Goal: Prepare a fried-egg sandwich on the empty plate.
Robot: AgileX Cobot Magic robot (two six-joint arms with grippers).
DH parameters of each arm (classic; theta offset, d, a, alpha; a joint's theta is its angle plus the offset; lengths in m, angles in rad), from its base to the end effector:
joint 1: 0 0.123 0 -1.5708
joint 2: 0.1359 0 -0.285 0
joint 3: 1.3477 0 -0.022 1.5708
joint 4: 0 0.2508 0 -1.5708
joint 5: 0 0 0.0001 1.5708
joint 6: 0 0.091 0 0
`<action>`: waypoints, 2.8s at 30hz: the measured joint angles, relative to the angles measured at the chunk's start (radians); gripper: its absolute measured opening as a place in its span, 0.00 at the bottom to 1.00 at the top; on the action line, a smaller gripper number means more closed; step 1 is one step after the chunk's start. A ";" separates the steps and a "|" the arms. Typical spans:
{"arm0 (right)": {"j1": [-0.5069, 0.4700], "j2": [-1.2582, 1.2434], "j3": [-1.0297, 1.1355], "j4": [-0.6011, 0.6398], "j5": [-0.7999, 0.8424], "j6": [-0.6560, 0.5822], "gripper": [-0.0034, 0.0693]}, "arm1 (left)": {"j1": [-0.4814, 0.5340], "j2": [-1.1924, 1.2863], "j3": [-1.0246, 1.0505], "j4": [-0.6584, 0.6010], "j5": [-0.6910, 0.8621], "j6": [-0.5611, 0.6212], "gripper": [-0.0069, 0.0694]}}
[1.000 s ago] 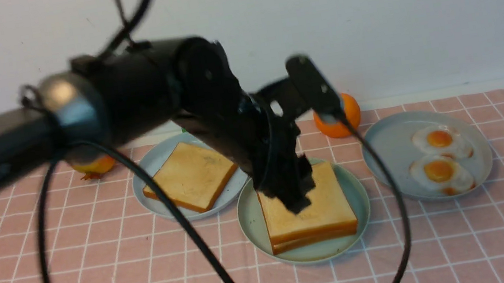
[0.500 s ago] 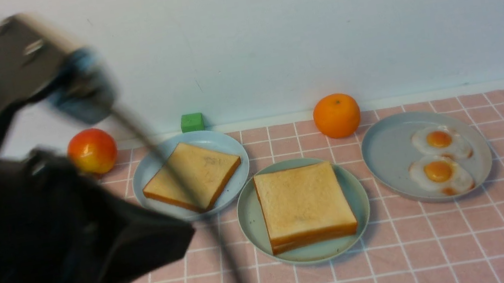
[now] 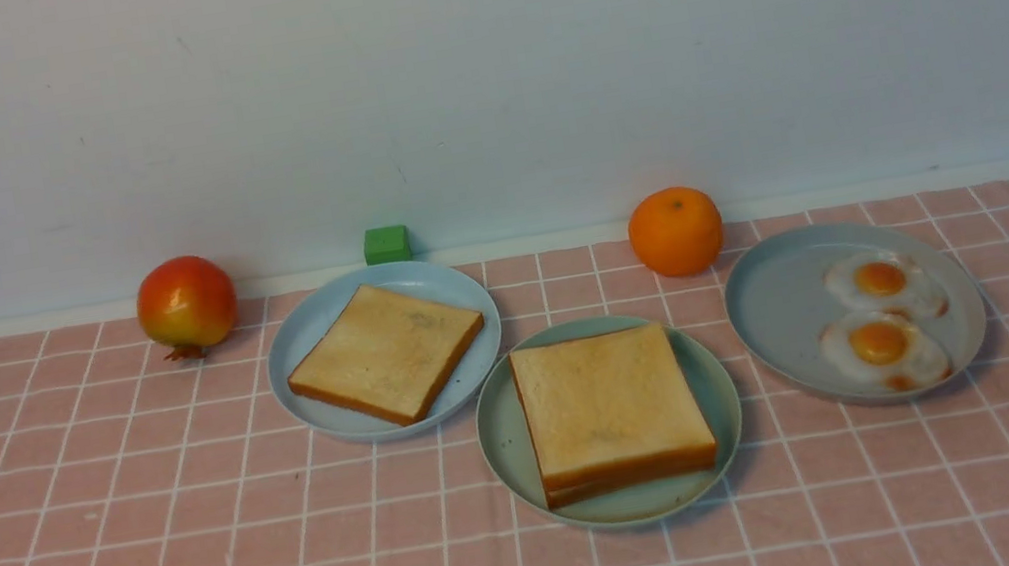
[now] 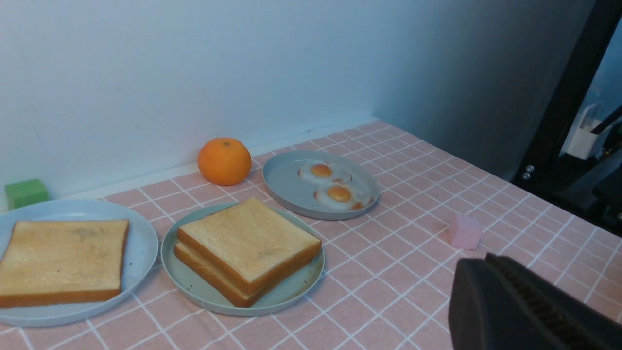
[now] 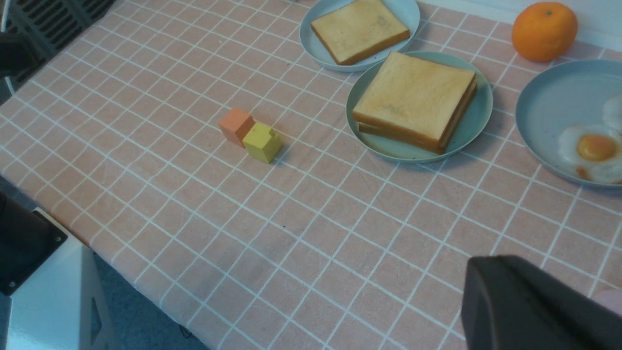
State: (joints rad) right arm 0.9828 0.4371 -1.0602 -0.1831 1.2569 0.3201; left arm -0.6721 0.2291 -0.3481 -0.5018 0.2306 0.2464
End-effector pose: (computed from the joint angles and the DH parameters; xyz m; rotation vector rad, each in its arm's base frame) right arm 0.0204 0.0021 0.4114 -0.6584 2.0511 0.5572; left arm 0.0448 -0.0485 0.2978 0.4323 1.5667 -0.8003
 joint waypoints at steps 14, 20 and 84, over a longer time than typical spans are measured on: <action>0.000 -0.001 0.000 0.001 0.000 -0.001 0.04 | 0.000 0.000 0.002 -0.008 -0.003 0.000 0.11; -0.097 -0.001 0.000 0.002 0.000 -0.002 0.05 | 0.000 0.000 0.002 -0.009 -0.004 0.000 0.11; -0.891 -0.450 1.085 0.243 -0.869 -0.327 0.06 | 0.000 0.000 0.002 -0.011 0.010 0.000 0.12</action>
State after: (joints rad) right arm 0.0919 -0.0129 0.0249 0.0602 0.3881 -0.0066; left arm -0.6721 0.2291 -0.3462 -0.5126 0.2406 0.2464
